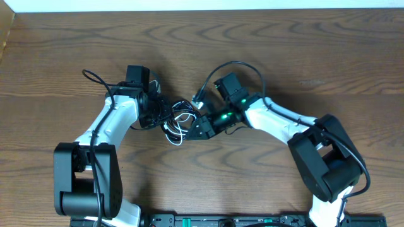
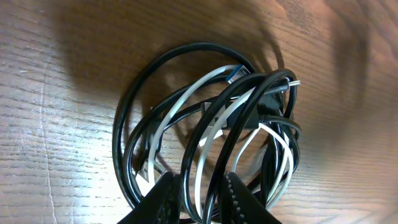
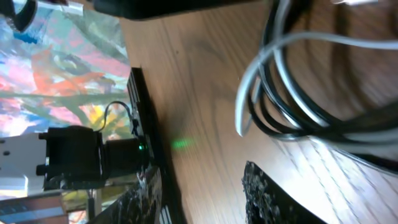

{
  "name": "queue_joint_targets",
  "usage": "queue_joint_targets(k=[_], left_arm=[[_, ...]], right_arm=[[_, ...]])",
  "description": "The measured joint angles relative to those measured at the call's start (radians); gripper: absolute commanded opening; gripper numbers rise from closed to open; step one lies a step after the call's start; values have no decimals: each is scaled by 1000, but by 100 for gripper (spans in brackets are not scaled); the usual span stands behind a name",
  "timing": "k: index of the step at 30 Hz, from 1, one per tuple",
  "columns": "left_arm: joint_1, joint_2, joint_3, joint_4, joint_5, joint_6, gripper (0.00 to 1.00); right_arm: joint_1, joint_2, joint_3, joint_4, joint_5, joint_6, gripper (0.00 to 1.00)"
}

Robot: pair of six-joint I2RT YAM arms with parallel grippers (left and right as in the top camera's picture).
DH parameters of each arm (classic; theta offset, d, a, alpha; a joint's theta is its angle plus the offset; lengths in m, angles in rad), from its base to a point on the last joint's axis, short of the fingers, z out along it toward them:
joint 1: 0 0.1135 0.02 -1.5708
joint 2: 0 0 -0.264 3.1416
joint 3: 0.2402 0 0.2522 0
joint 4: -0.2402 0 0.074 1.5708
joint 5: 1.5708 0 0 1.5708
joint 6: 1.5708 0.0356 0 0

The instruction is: Untangle cables

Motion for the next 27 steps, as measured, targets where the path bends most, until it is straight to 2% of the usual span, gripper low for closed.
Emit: queue_joint_targets(k=[16, 17, 19, 24, 27], left_arm=[[0, 0, -56, 13, 14, 22, 25], [0, 0, -56, 16, 20, 28, 24], [0, 0, -56, 22, 38, 37, 13], [0, 0, -56, 21, 62, 53, 10], [0, 0, -56, 21, 65, 56, 8]], right_arm=[[24, 2, 0, 56, 94, 56, 45], [24, 2, 0, 59, 100, 57, 45], [24, 2, 0, 67, 107, 56, 45], [24, 2, 0, 68, 114, 56, 43], [24, 2, 0, 68, 117, 56, 38]])
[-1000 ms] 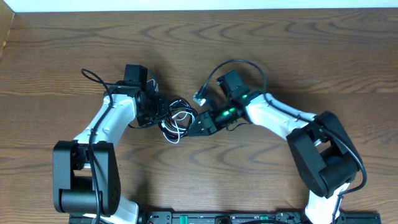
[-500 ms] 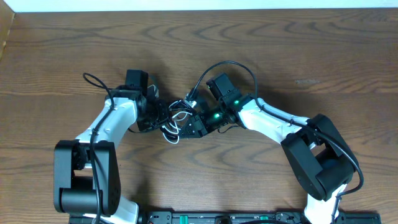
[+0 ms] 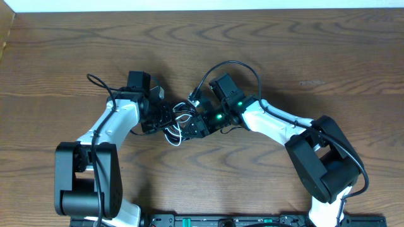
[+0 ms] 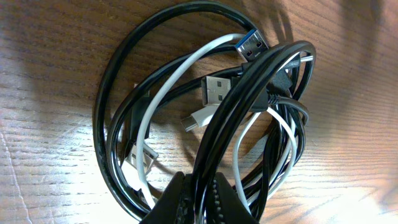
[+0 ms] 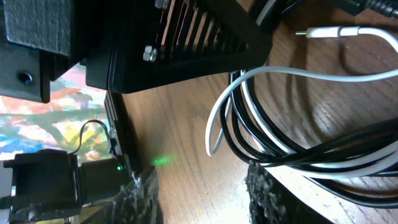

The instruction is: Untangle cables

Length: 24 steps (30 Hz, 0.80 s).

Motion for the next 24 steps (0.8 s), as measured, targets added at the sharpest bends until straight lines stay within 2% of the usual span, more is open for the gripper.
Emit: queue_joint_targets(k=[7, 19, 24], left_arm=[[0, 0, 0, -3, 0, 5, 8], [0, 0, 0, -5, 62, 5, 8], [0, 0, 0, -6, 75, 5, 9]], right_arm=[[1, 0, 0, 2, 5, 3, 34], [1, 0, 0, 2, 8, 4, 37], [1, 0, 0, 2, 21, 4, 32]])
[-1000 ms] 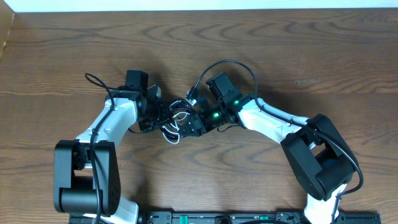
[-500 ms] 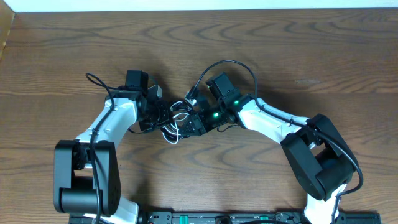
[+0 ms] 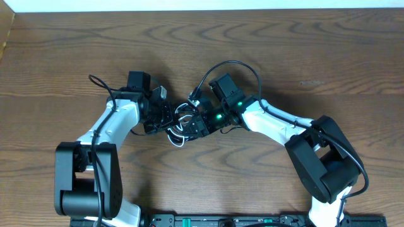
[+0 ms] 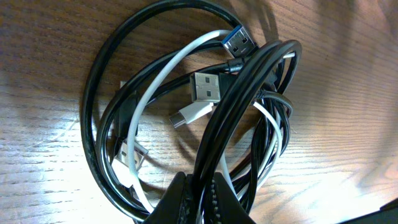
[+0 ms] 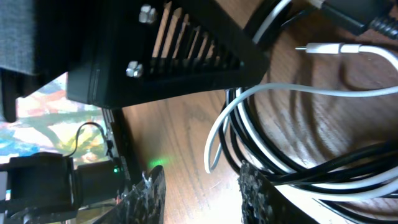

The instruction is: Untangle cables

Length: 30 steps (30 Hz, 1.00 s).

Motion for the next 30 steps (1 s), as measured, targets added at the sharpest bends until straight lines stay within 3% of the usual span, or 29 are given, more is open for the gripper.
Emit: queue_joint_targets(k=[1, 4, 11, 14, 30], left_arm=[[0, 0, 0, 0, 0, 0, 8], [0, 0, 0, -5, 3, 5, 22], [0, 0, 0, -15, 4, 3, 24], [0, 0, 0, -16, 4, 3, 37], [0, 0, 0, -18, 4, 3, 38]], right_arm=[[0, 0, 0, 0, 8, 0, 30], [0, 0, 0, -2, 24, 5, 29], [0, 0, 0, -2, 37, 5, 29], [1, 0, 0, -3, 40, 5, 29], [56, 0, 0, 48, 99, 27, 36]])
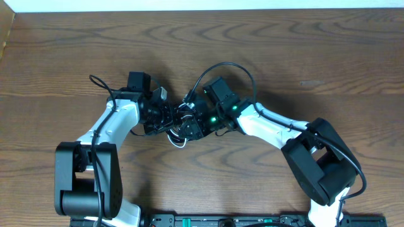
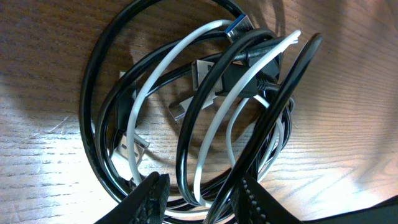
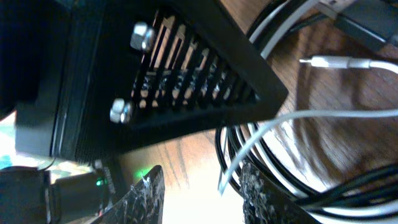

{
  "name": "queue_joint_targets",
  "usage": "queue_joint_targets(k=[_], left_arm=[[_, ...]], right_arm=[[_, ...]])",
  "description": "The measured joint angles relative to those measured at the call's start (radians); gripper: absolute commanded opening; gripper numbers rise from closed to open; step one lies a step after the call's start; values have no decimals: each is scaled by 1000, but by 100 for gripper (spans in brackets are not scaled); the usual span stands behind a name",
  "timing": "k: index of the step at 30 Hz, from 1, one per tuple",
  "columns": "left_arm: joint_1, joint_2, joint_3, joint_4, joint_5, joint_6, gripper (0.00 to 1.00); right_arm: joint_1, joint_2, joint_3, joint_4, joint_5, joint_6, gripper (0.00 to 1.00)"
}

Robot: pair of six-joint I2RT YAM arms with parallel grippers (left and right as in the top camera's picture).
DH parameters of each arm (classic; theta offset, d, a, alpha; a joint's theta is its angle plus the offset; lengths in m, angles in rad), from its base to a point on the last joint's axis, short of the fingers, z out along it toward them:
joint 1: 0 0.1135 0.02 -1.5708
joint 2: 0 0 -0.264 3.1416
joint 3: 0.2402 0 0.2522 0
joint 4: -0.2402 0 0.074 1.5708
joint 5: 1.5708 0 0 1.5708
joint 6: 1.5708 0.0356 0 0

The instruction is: Untangle cables

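Note:
A tangle of black and white cables point(image 1: 179, 123) lies on the wooden table between the two arms. In the left wrist view the cable tangle point(image 2: 186, 106) shows a blue USB plug point(image 2: 238, 26), a silver USB plug point(image 2: 202, 68) and a white plug point(image 2: 180, 111). My left gripper point(image 2: 200, 200) is open, with black and white loops crossing the gap between its fingers. My right gripper point(image 3: 202, 196) is open too, close against the left gripper's body point(image 3: 186, 81). Black loops lie by its right finger point(image 3: 261, 193), and a white loop end hangs between the fingers.
The table point(image 1: 315, 63) runs wide on both sides. The right arm's own black lead point(image 1: 227, 66) arches above the tangle. A black rail point(image 1: 221, 221) lines the front edge.
My left gripper was shut on black strands and now stands open, with the loops spread across its gap. My right gripper has shifted a little left, nearer the left gripper.
At first my left gripper was partly open around several strands, and my right gripper was open to the right of the tangle. Then the left was shut on black strands and the right stood closer in. Now the left is open again.

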Motion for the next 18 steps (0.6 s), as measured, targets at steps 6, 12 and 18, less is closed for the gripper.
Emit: queue_joint_targets(k=[6, 12, 18], left_arm=[[0, 0, 0, -10, -1, 0, 38], [6, 0, 0, -10, -1, -4, 38], [6, 0, 0, -11, -1, -4, 38]], right_arm=[[26, 0, -1, 84, 39, 42, 41], [29, 1, -2, 81, 99, 53, 43], [31, 1, -2, 58, 177, 95, 53]])
